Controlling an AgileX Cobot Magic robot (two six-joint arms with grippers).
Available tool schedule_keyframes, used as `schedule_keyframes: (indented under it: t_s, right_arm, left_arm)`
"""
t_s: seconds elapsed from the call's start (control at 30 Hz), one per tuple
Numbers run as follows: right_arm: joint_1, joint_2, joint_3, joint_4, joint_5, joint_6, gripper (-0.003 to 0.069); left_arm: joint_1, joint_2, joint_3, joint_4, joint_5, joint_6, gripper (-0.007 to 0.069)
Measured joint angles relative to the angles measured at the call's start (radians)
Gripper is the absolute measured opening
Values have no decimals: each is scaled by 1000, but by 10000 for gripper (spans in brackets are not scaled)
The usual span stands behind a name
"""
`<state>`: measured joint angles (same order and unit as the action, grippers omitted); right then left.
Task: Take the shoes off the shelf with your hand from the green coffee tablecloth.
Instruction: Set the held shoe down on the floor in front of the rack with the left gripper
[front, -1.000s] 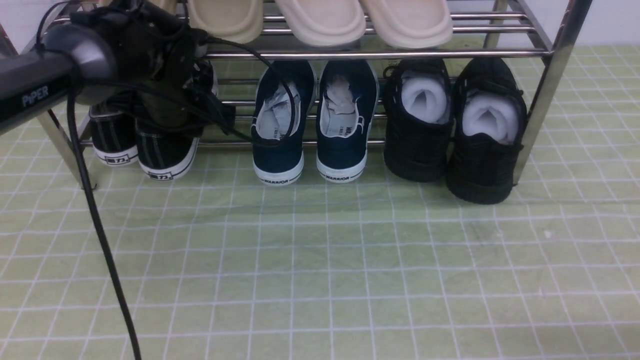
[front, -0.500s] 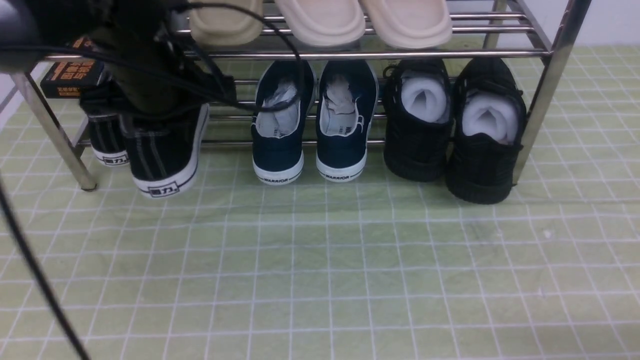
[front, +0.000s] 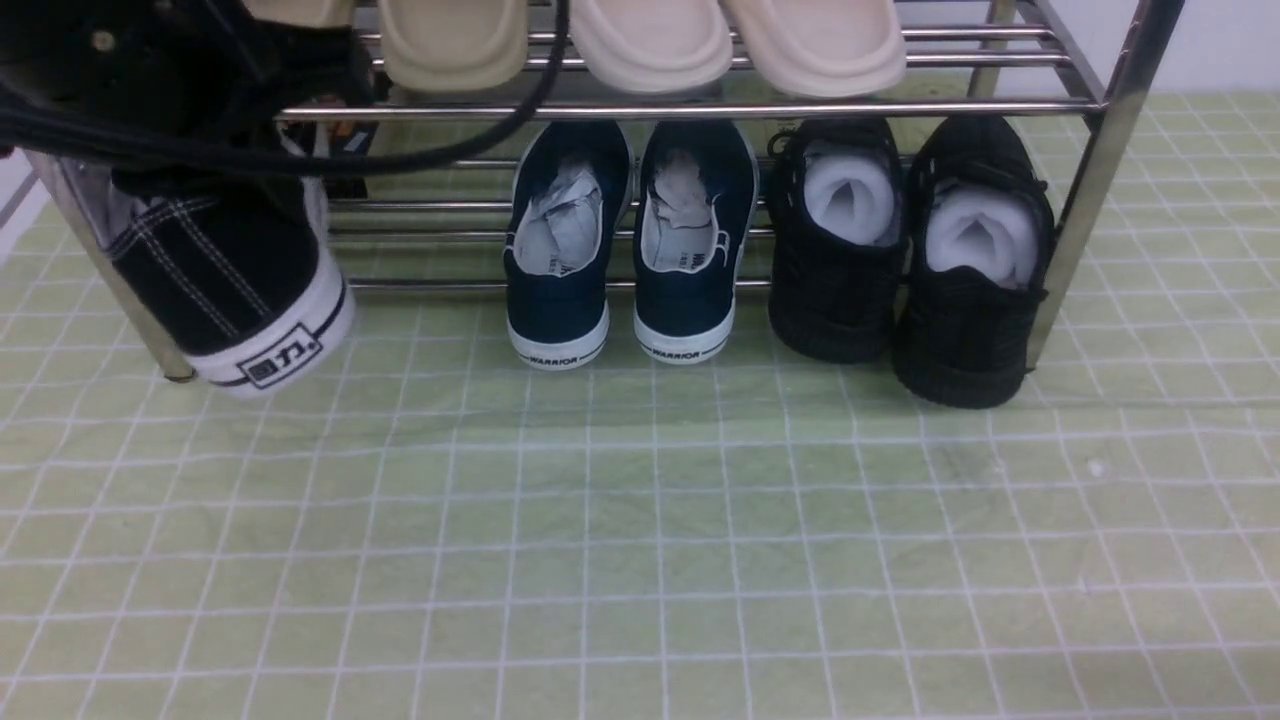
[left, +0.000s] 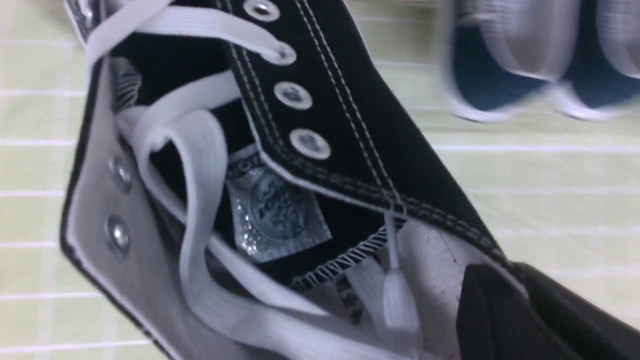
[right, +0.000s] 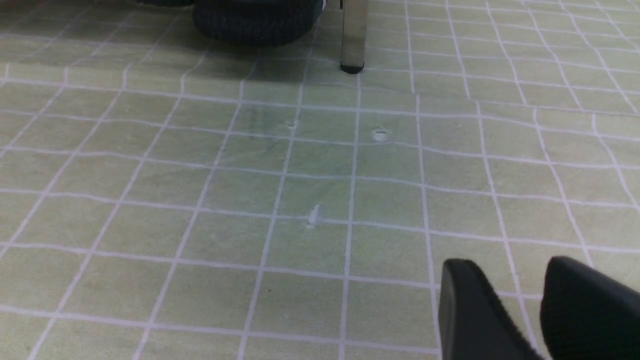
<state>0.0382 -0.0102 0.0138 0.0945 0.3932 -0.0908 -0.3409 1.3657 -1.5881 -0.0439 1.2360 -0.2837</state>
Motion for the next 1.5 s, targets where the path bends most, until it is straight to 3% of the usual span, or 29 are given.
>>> schedule_keyframes:
  t_s: [0.17,0.4,0.63,0.83,1.1,1.5]
  right_arm:
    - [0,0,0,0,0,0,238]
    - [0,0,0,0,0,0,238]
    - [0,0,0,0,0,0,238]
    - [0,0,0,0,1,0,238]
    - [0,0,0,0,1,0,238]
    - [0,0,0,0,1,0,238]
  left_arm:
    - [-113,-86,67,-88,0,75,17]
    - [-305,-121,158,-52,0,12,17]
    - [-494,-121,283,-17,0,-162,17]
    - [-631,-114,423,78,-52,-425,17]
    - [-673,2,442,227,-186,-612,17]
    - [-673,188,445,269,-358,-635,17]
